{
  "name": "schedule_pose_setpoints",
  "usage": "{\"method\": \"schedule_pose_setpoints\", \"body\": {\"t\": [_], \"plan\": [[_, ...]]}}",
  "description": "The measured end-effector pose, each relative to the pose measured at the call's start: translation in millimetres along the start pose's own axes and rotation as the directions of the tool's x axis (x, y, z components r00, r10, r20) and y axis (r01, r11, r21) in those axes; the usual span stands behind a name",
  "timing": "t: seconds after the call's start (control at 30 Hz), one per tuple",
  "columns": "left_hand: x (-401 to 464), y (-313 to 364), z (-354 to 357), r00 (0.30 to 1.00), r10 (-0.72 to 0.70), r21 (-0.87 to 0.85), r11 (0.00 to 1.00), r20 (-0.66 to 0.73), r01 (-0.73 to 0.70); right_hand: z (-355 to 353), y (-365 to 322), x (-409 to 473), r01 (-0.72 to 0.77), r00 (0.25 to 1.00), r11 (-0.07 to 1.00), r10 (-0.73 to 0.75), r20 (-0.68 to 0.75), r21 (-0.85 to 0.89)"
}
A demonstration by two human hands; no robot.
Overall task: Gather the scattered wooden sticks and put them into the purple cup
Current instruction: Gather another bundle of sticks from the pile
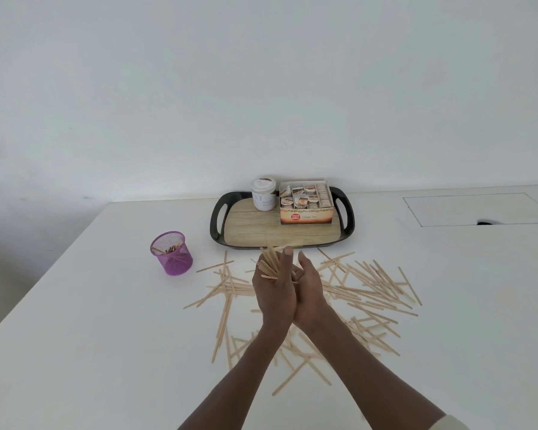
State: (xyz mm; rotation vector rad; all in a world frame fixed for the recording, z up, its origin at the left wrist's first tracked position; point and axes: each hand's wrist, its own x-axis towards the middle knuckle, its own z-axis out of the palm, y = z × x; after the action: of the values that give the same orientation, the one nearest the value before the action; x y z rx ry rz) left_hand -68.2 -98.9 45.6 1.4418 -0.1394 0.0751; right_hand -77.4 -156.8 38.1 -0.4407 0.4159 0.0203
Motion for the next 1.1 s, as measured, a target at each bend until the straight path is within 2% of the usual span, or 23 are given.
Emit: {"method": "schedule_pose_setpoints", "body": {"t": [0.2,0.47,0.73,0.87,0.93,1.0,1.07,1.1], "plan": [[8.3,9.0,6.2,0.993,-0.117,-0.057,0.992,0.004,0.117,1.6,-2.8,1.4,0.025,0.999,0.999,-0.026,0.029,0.030],[13.8,13.1,9.6,0.999,-0.047,-0.031,0.998,0.018,0.047,0.2,-1.3,-0.3,0.007,0.999,0.998,-0.009,0.032,0.063],[18.5,5.4,9.1,0.984,-0.121,0.017,0.993,0.134,0.119,12.3,-3.0,1.1,0.034,0.997,0.999,-0.037,0.074,0.032],[18.3,2.4,4.6,0.983,-0.138,0.038,0.990,0.122,0.134,11.0,-0.7,1.2,0.033,0.994,0.999,-0.030,0.102,-0.030],[18.6,1.4,2.1,0.985,-0.129,0.053,0.991,0.112,0.124,11.3,-3.7,-0.7,0.036,0.994,0.993,-0.024,0.106,-0.114],[20.0,-0.3,-3.5,0.988,-0.095,0.084,0.993,0.122,0.085,11.2,-11.1,-1.2,0.131,0.990,0.946,-0.108,0.092,-0.295],[22.8,-3.1,-12.8,0.990,-0.050,0.134,0.990,0.129,0.033,14.1,-23.5,-0.7,0.288,0.955,0.797,-0.277,0.102,-0.531],[25.1,-5.8,-18.5,0.992,-0.028,0.170,0.985,0.122,0.007,19.4,-30.3,-1.6,0.355,0.927,0.667,-0.341,0.155,-0.655]]}}
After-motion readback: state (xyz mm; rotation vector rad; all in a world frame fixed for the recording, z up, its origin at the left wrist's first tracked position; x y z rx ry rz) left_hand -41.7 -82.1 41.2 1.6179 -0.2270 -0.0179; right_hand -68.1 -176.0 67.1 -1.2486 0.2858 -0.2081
